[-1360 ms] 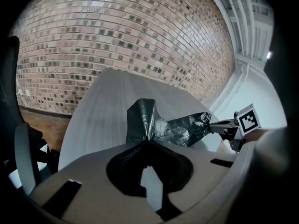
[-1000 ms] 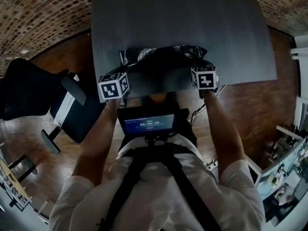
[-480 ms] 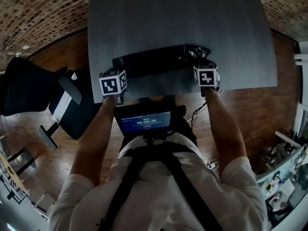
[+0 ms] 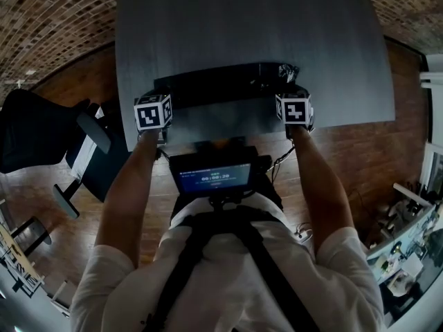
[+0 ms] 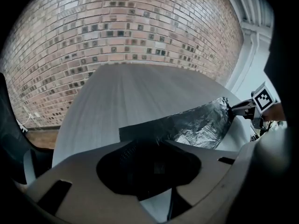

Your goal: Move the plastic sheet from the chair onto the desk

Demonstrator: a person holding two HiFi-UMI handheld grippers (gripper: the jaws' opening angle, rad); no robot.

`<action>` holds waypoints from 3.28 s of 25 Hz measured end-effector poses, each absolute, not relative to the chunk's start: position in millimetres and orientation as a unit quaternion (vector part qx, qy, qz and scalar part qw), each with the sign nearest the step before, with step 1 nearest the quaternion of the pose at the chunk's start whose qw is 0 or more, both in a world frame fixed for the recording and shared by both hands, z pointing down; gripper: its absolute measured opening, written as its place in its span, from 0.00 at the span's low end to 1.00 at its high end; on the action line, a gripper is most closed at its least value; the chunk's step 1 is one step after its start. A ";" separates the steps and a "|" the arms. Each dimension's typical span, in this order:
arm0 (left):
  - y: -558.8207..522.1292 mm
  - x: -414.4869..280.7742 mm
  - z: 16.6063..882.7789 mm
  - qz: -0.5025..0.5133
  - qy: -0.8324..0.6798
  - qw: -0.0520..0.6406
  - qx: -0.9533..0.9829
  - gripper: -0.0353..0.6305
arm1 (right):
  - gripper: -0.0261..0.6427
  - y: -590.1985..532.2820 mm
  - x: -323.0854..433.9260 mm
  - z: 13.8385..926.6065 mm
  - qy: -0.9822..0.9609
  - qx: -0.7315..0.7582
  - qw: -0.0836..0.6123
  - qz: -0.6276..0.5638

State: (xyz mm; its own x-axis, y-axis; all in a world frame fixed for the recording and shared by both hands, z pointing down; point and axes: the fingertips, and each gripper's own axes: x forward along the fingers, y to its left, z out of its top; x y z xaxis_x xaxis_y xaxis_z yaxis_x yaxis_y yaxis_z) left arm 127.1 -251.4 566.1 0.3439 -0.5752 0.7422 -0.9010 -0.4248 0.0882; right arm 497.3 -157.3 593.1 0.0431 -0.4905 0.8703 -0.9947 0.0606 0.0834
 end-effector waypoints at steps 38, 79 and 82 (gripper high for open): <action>-220.0 196.4 563.5 0.201 -0.404 0.405 0.795 0.08 | 0.04 -169.0 514.0 588.6 -0.666 0.572 0.339 0.338; -220.3 110.9 505.5 0.181 -0.498 0.332 0.781 0.08 | 0.04 -158.2 542.2 533.2 -0.638 0.643 0.272 0.325; -208.3 119.7 489.1 0.159 -0.494 0.336 0.786 0.08 | 0.04 -154.5 533.7 518.2 -0.647 0.642 0.255 0.323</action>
